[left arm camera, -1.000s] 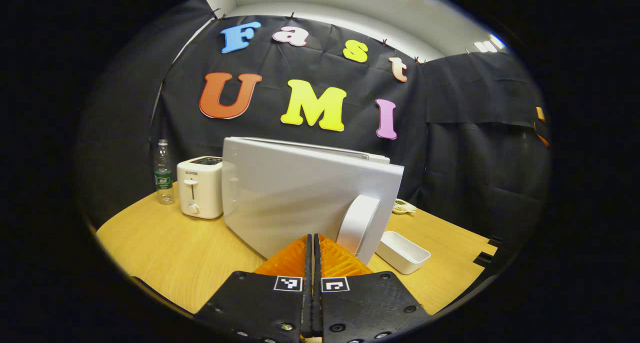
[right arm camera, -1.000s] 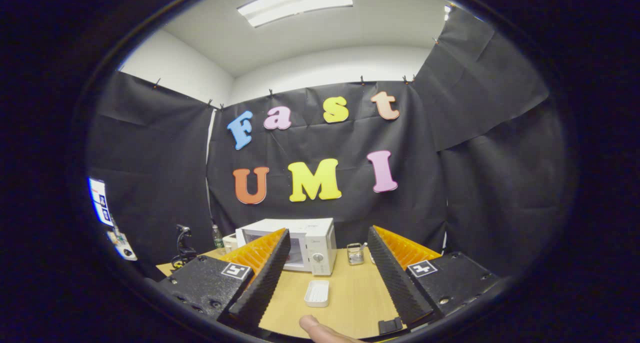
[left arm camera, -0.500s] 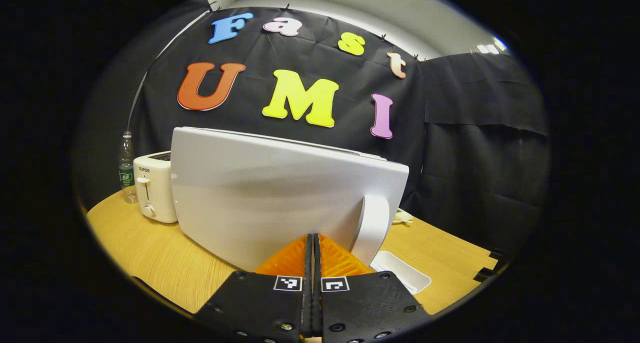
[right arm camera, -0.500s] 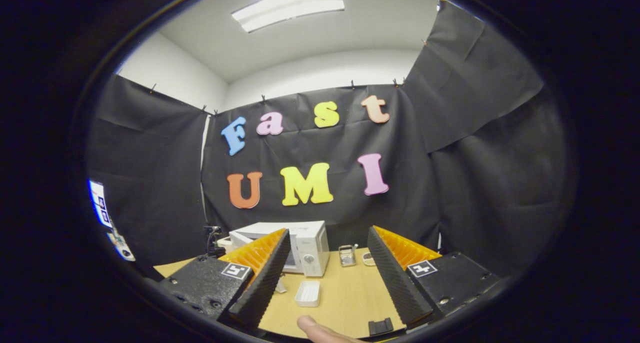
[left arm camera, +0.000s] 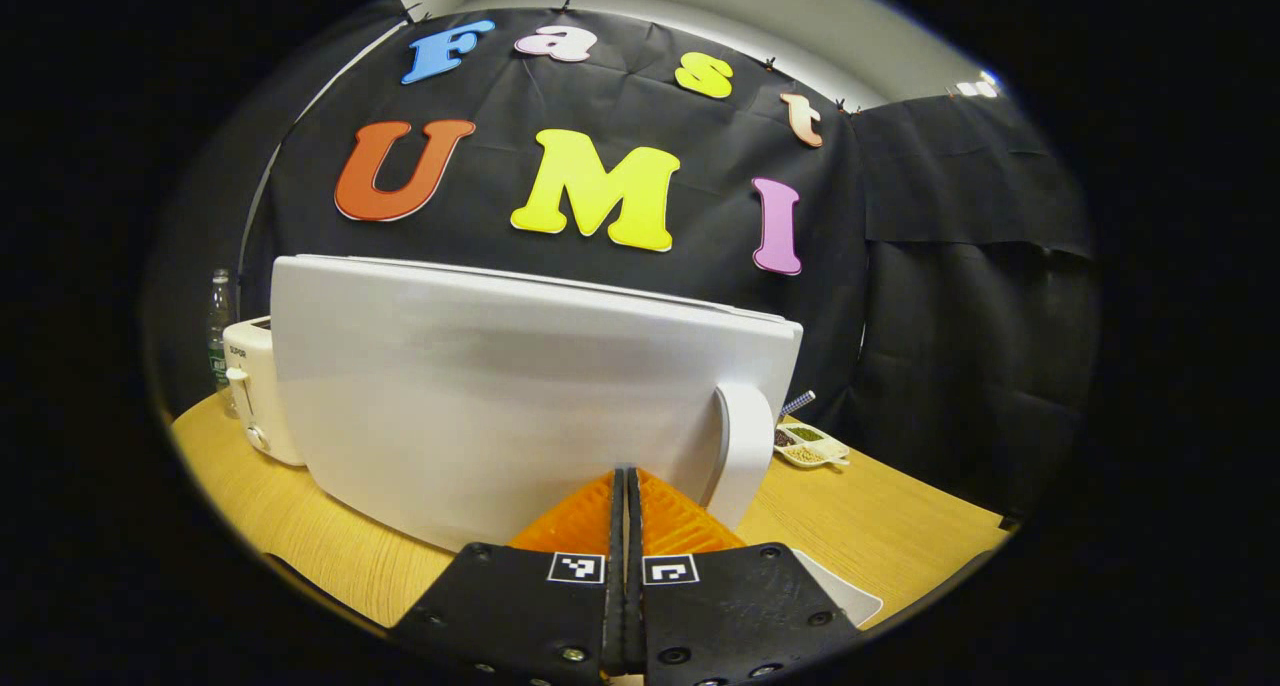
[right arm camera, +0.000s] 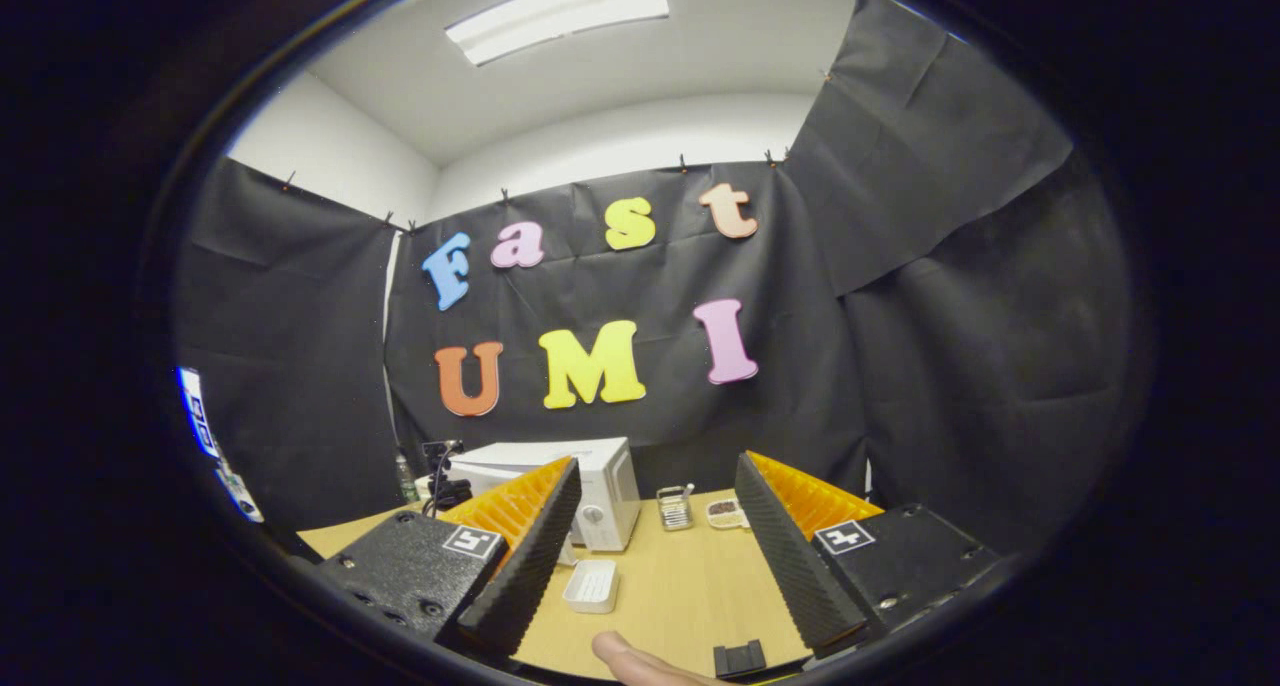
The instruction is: Open the microwave oven with the left hand, put the food in, and close the microwave oven.
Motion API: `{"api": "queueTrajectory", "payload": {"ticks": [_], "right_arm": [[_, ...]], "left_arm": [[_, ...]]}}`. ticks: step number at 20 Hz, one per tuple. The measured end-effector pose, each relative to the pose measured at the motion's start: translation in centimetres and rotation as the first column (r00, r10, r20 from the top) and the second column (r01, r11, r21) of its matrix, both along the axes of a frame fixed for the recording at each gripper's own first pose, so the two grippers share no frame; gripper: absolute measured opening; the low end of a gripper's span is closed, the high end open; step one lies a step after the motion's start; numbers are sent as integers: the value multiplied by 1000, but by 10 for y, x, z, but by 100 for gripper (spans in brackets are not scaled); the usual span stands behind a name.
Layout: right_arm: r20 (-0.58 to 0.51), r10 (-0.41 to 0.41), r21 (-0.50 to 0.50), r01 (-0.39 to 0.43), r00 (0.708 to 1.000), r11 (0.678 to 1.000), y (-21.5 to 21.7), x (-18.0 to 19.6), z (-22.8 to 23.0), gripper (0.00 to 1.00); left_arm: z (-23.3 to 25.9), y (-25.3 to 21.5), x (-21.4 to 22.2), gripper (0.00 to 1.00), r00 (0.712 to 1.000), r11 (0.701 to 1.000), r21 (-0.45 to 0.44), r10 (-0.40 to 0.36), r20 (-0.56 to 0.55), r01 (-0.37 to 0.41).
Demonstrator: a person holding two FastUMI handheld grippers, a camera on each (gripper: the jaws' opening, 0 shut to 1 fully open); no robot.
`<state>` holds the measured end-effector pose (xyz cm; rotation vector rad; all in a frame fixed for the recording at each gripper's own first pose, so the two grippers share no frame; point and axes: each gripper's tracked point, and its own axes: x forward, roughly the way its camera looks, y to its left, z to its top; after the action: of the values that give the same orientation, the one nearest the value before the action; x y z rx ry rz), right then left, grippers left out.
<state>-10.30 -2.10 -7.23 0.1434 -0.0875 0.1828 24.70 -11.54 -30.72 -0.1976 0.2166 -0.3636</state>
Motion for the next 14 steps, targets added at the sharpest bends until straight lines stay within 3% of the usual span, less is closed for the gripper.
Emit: {"api": "queueTrajectory", "payload": {"ticks": [5,8,14], "right_arm": [[-16,-6,-9,6,1000,1000,-5,15,-11,99],[-35,1,-25,-2,999,1000,-3,21,-22,99],[-53,12,-29,-14,999,999,5,24,-35,99]], "left_arm": [[3,-15,30,0,1000,999,30,17,12,-17],[-11,-21,51,1,997,996,70,50,-61,-46],[-15,-24,46,1,996,997,70,40,-84,-34]]}}
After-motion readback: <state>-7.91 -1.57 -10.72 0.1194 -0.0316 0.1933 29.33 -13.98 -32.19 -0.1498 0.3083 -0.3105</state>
